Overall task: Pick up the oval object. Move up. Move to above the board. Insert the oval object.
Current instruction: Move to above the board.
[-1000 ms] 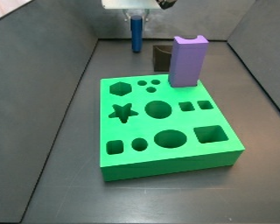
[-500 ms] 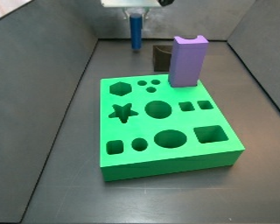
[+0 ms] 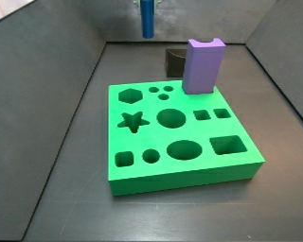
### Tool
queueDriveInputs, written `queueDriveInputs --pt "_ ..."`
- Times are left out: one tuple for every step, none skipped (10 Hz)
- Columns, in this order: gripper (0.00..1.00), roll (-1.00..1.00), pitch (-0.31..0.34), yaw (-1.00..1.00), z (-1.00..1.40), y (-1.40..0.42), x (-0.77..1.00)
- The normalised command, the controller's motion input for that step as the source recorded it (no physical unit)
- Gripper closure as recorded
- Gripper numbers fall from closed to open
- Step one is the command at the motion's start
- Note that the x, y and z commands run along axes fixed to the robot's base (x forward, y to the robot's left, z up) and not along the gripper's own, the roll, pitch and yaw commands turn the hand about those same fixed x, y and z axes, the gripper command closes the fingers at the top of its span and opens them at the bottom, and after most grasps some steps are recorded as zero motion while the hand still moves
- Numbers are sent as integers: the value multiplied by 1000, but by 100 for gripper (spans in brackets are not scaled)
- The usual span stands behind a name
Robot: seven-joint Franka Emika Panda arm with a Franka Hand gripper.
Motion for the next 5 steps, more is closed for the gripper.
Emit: queueDriveInputs --pt "100 -265 70 -307 1000 213 483" --pt "100 -274 115 -240 1000 209 460" --pt "100 -246 91 -155 1000 202 437" --pt "100 -228 73 -122 1000 200 427" --pt "100 -196 55 -80 1000 195 406"
